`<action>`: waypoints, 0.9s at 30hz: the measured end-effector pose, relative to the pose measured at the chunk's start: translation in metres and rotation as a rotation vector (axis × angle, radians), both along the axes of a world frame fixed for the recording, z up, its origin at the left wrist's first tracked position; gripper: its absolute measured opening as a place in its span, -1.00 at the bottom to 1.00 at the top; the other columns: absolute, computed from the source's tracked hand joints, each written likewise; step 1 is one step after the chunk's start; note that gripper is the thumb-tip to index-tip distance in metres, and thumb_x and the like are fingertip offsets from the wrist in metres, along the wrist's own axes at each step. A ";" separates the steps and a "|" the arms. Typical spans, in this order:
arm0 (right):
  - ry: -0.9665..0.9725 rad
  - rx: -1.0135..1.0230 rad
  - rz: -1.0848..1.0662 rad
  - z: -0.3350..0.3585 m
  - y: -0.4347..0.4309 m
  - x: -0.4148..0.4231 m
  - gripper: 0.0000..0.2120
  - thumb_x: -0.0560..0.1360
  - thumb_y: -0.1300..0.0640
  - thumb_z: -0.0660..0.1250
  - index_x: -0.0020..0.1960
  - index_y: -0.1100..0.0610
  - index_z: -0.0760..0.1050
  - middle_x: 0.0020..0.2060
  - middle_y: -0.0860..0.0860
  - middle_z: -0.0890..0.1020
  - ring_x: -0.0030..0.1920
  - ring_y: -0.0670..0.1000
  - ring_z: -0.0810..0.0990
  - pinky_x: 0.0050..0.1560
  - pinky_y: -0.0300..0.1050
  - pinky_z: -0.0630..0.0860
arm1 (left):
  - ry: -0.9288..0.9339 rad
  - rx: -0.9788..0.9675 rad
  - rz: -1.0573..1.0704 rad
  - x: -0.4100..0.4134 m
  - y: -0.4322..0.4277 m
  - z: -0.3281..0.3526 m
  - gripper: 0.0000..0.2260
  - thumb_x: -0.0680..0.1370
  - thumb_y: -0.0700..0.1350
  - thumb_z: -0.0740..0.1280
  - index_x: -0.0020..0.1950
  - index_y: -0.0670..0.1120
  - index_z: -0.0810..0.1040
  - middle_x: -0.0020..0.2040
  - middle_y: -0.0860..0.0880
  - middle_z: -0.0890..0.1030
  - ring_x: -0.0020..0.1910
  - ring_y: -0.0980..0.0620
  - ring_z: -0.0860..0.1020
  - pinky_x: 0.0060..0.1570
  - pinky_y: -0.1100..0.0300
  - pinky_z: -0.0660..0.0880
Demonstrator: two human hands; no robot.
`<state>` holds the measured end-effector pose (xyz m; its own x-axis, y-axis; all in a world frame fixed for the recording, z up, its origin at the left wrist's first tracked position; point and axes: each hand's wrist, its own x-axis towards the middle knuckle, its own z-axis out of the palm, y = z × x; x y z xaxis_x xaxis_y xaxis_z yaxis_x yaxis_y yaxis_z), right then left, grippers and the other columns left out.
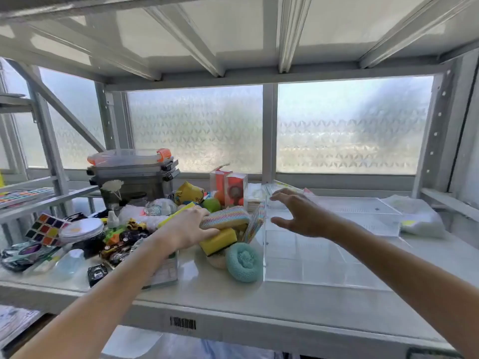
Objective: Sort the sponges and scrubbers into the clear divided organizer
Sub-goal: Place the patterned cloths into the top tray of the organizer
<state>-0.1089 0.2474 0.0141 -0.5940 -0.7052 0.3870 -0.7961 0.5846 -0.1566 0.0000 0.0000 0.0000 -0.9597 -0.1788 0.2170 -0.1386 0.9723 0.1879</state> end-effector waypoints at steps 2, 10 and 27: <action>0.021 0.035 0.066 0.002 -0.017 -0.001 -0.45 0.45 0.00 0.37 0.36 0.20 0.39 0.31 0.10 0.47 0.34 0.10 0.41 0.39 -0.04 0.31 | -0.039 -0.021 -0.033 -0.005 0.000 0.003 -0.45 0.49 0.18 0.28 0.39 -0.09 0.37 0.33 -0.08 0.46 0.26 -0.05 0.44 0.24 0.10 0.37; 0.316 0.454 -0.070 0.002 -0.070 0.006 -0.83 0.49 0.22 0.28 0.06 0.15 0.56 -0.15 0.07 0.58 -0.18 0.04 0.49 -0.03 -0.11 0.46 | 0.014 -0.419 -0.134 -0.008 -0.001 0.013 -0.83 0.54 -0.05 0.24 0.00 -0.14 0.44 -0.08 -0.09 0.60 -0.10 -0.11 0.60 -0.11 0.03 0.51; 0.115 -0.306 -0.167 0.079 0.160 -0.069 -0.86 0.52 0.26 0.31 0.05 0.10 0.50 -0.13 0.10 0.64 -0.12 0.10 0.63 0.01 0.08 0.62 | 0.402 0.239 -0.479 -0.119 0.108 0.058 -0.77 0.54 -0.20 0.25 0.19 -0.14 0.47 -0.01 -0.16 0.57 -0.10 -0.09 0.57 -0.13 0.14 0.51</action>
